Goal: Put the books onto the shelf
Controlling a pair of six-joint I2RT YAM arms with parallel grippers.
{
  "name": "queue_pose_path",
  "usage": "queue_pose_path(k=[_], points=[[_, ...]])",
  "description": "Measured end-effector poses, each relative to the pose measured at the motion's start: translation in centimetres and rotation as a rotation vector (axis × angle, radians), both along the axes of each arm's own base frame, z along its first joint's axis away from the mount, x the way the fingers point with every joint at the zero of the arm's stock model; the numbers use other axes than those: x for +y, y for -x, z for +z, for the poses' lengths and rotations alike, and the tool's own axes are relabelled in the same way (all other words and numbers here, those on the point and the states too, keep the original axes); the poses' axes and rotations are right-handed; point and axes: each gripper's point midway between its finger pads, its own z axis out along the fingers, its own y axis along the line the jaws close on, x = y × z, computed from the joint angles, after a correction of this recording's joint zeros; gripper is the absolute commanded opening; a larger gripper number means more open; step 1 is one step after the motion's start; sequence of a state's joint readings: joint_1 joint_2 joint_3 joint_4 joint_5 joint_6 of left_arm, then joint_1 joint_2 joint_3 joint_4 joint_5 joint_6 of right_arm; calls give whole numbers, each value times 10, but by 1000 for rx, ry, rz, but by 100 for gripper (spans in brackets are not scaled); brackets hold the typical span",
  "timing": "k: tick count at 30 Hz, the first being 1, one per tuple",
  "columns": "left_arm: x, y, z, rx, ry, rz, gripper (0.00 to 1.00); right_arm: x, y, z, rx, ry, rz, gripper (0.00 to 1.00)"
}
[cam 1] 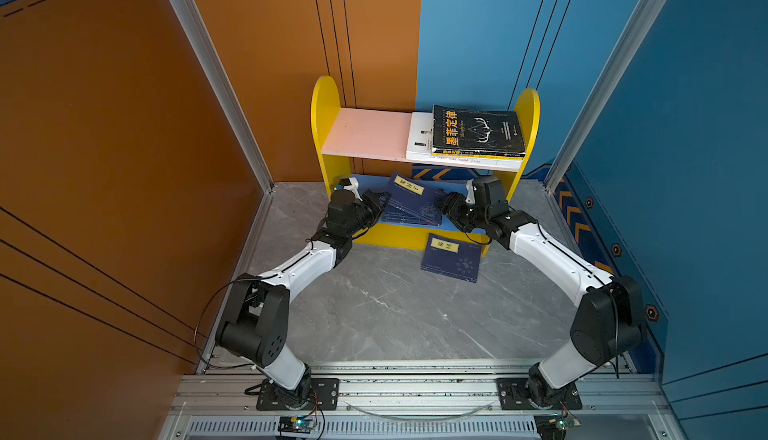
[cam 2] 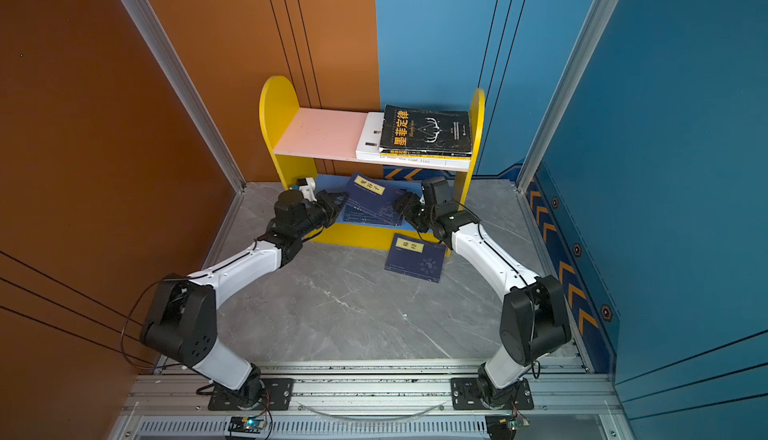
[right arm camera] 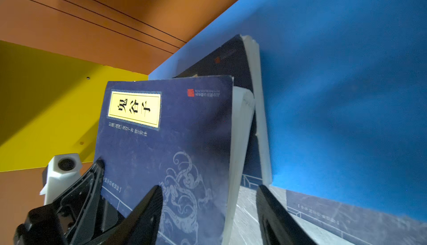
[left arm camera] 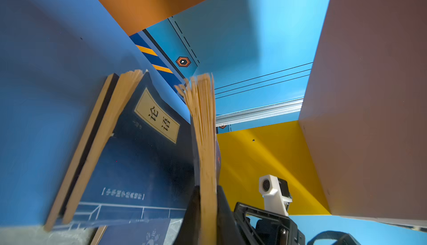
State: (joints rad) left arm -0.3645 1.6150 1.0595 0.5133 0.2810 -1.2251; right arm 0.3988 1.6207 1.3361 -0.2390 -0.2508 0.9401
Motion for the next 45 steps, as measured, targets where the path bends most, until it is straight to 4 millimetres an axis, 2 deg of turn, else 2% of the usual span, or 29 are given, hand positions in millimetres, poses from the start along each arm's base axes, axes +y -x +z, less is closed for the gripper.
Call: queue_pose_path(k=[4, 7, 18, 30, 40, 45], points=[[-4, -6, -6, -10, 17, 10, 0, 0, -1, -19, 30, 51, -11, 66], [-2, -8, -9, -10, 22, 25, 0, 0, 0, -25, 38, 75, -11, 66], [4, -14, -1, -48, 35, 74, 0, -5, -4, -23, 19, 104, -38, 66], [-1, -14, -36, 4, 50, 91, 0, -5, -3, -23, 15, 129, -41, 59], [-7, -13, -29, -31, 67, 113, 0, 0, 1, -25, 18, 156, -35, 57], [-6, -11, -32, -34, 67, 126, 0, -1, -1, -23, 11, 164, -37, 57]])
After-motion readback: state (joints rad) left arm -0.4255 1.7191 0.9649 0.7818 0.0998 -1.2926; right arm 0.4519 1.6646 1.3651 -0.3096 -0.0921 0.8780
